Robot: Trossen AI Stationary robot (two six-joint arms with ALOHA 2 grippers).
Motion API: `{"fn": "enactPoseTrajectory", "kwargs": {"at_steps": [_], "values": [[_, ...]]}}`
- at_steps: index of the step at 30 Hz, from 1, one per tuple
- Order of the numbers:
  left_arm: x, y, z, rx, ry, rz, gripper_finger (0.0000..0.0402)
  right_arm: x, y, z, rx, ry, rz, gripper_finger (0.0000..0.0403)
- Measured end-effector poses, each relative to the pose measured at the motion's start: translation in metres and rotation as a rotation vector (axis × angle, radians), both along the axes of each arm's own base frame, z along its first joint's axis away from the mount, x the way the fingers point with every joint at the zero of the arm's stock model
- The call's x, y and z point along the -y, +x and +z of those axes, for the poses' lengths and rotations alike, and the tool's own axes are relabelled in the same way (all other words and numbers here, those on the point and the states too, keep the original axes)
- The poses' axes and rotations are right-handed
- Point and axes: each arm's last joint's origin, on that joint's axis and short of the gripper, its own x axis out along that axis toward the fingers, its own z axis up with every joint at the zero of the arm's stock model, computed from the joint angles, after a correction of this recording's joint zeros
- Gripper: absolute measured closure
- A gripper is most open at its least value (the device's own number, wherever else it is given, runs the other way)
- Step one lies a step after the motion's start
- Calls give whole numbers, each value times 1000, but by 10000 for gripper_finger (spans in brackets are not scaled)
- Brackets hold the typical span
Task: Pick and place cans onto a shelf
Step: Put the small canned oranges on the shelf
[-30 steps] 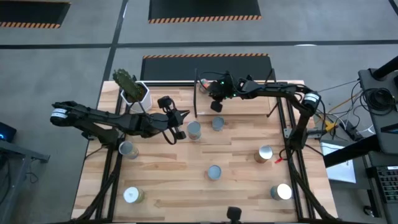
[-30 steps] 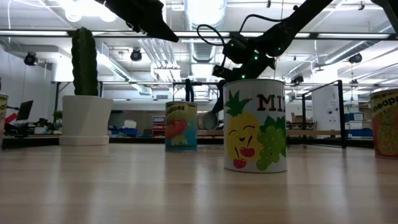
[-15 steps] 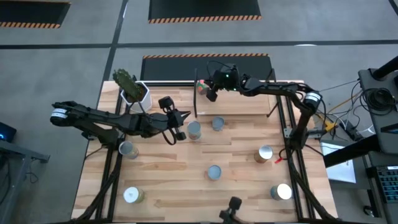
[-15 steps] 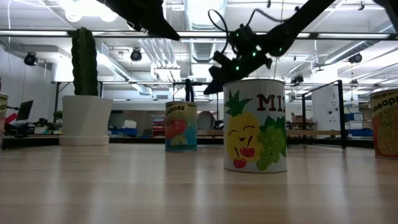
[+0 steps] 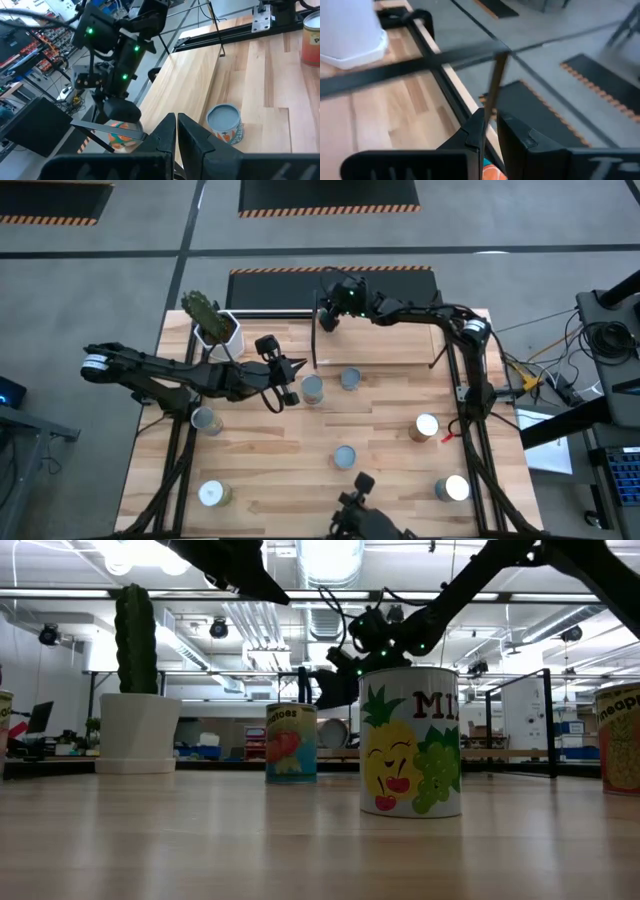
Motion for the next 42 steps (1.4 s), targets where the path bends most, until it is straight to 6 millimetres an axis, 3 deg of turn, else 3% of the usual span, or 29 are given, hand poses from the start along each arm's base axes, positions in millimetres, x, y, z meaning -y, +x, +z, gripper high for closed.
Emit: {"fn": "enactPoseTrajectory", "kwargs": {"at_steps": [8,19,24,28,35,42], "values": [[0,0,0,-1,0,0,402,-1,-3,-9,-115,88,12,365],[0,0,0,0,-1,0,402,-27,-23,1,-314,267,114,365],[0,0,0,2,-4,1,402,-43,-25,11,-355,293,139,365],[0,0,0,5,-7,2,402,-54,-28,35,-311,264,144,365],[1,0,0,5,-7,-3,402,-96,-56,78,-360,291,193,365],[6,0,0,9,-14,-15,402,-153,-89,91,-335,343,238,365]]}}
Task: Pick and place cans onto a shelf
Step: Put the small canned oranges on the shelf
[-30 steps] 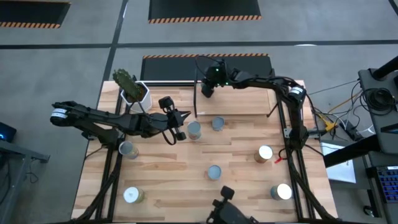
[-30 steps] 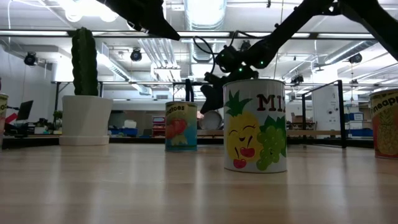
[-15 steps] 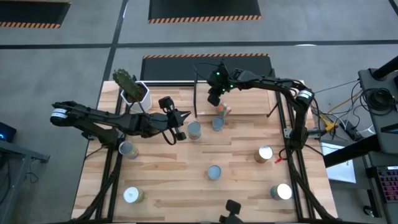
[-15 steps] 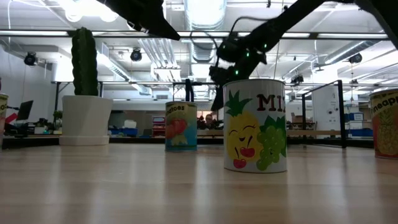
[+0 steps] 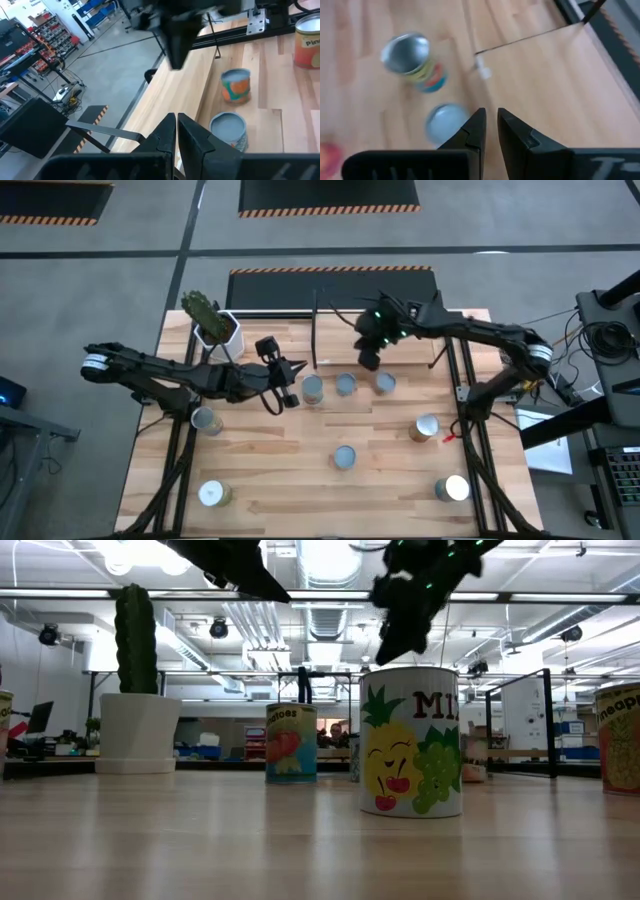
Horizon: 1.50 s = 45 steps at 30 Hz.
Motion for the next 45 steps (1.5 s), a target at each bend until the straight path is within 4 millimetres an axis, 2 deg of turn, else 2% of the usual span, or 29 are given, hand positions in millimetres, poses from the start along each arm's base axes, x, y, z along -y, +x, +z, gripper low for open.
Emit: {"fn": "enactPoseTrajectory", "kwargs": {"at_steps": [3,6,11,15,18,23,27,32,41,45], "values": [[1,0,0,1,-1,-4,402,-20,-15,-4,5,55,-24,365],[2,0,0,3,-4,-5,402,-37,-29,-17,-18,131,-66,365],[2,0,1,15,-6,-5,402,-57,-49,-34,-129,194,-189,365],[2,0,1,16,-6,-4,402,-60,-61,-44,-291,131,-398,365],[2,0,2,20,-7,-5,402,-58,-62,-53,-316,137,-509,365],[2,0,2,20,-7,-4,402,-57,-60,-61,-345,168,-562,353],[2,0,1,20,-7,-5,402,-57,-57,-58,-339,187,-552,309],[2,0,1,19,-7,-5,402,-57,-56,-56,-322,206,-573,222],[2,0,1,19,-6,-5,402,-59,-40,-77,-383,229,-587,57],[2,0,1,19,-6,-5,402,-57,-34,-89,-435,226,-592,25]]}}
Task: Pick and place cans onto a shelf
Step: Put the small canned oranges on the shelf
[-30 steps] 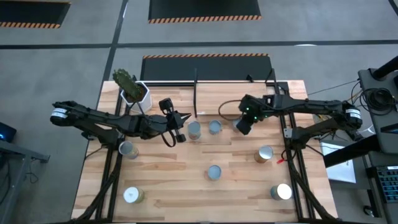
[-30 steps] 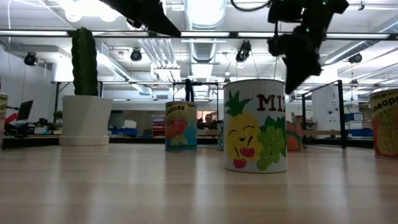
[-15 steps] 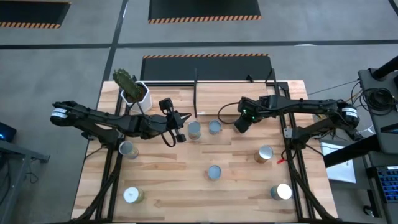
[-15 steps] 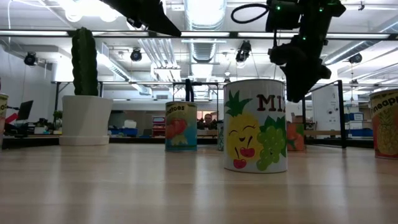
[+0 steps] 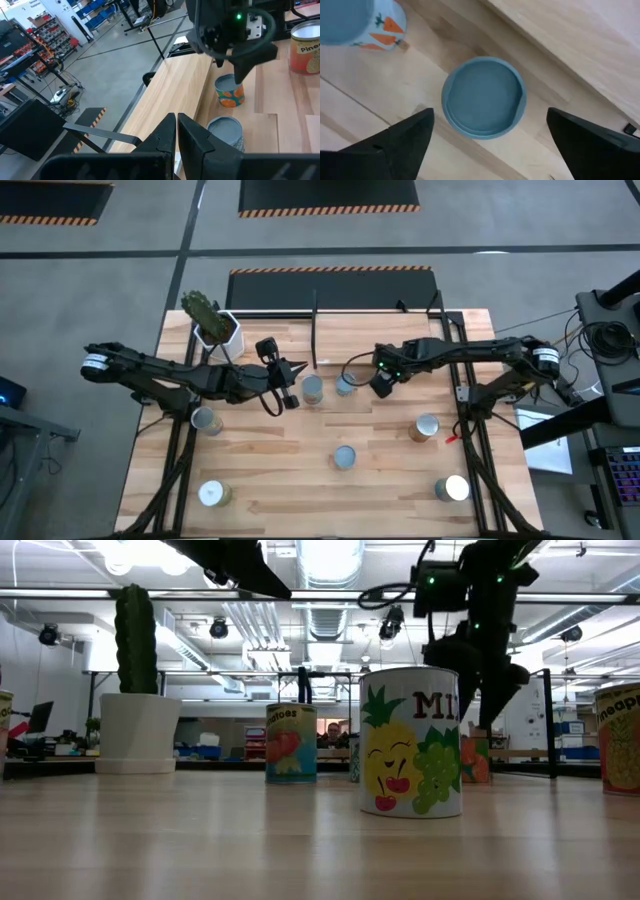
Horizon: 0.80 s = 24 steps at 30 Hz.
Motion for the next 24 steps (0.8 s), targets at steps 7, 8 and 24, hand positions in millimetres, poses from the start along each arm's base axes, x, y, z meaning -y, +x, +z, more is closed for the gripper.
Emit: {"fn": "enactPoseTrajectory", "kwargs": {"at_steps": [7,8,24], "values": [[0,0,0,0,0,0,402,2,8,-15,-46,7,14,21],[0,0,0,0,0,0,402,2,9,-17,-55,9,16,21],[0,0,0,0,0,0,402,1,17,-30,-78,42,111,129]]}}
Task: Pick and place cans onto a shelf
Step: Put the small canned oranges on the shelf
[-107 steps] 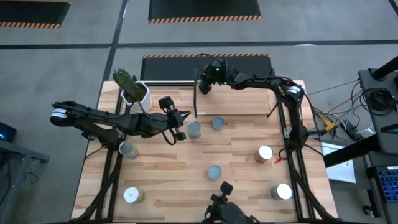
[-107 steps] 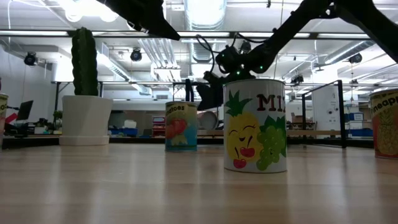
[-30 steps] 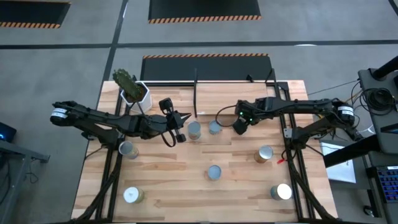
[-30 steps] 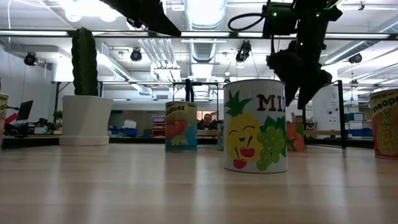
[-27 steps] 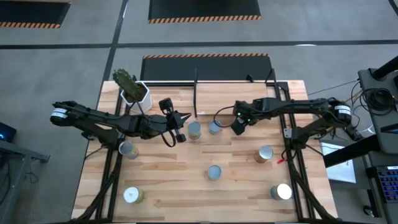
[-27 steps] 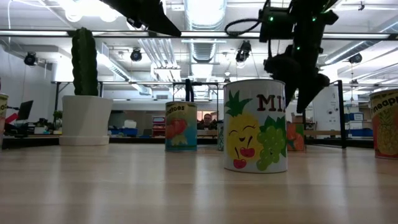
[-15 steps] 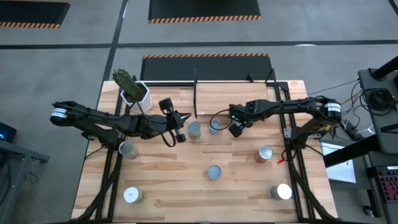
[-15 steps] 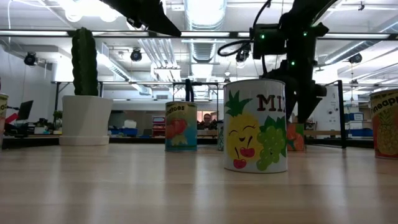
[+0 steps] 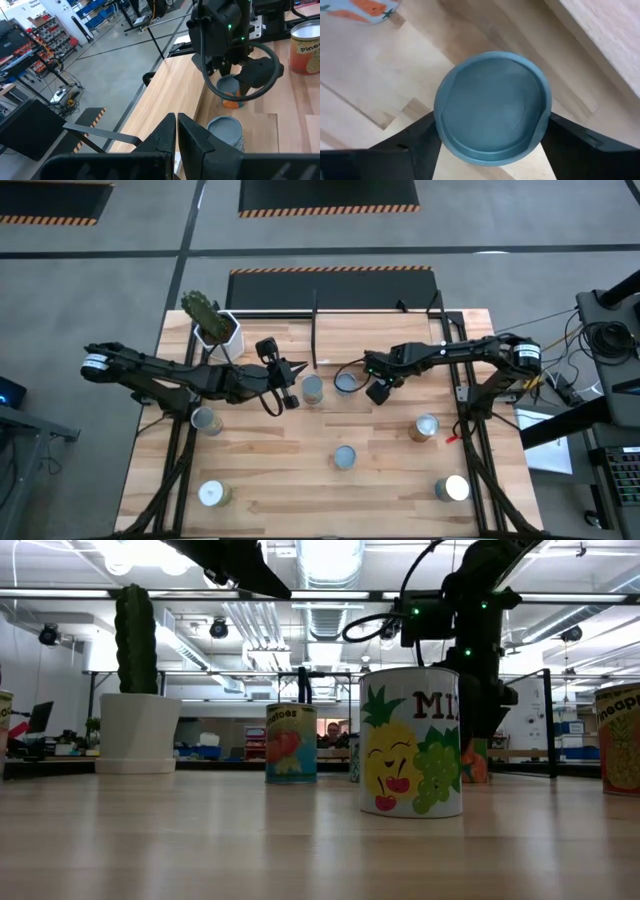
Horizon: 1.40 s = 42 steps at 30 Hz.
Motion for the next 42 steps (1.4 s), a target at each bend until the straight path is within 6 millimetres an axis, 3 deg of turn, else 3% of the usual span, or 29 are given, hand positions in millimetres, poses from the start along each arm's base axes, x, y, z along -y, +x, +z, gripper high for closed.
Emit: {"fn": "enactPoseTrajectory", "kwargs": {"at_steps": [5,13,18,23,28,31,36,42], "values": [[0,0,0,0,0,0,402,-1,-5,8,7,-9,53,139],[2,0,0,2,-9,-22,402,-25,-23,46,128,59,397,125],[11,5,4,48,-129,-358,402,-52,-33,87,424,62,736,130],[22,10,10,141,-266,-675,402,-75,-47,115,619,-134,1044,127],[25,26,1,199,-378,-695,402,-97,-51,125,646,-434,1439,132],[26,39,-13,199,-439,-676,398,-107,-47,129,663,-566,1545,127],[28,60,-29,198,-532,-643,351,-117,-40,127,652,-668,1690,124],[30,83,-29,199,-540,-639,240,-119,-33,119,613,-666,1745,133]]}}
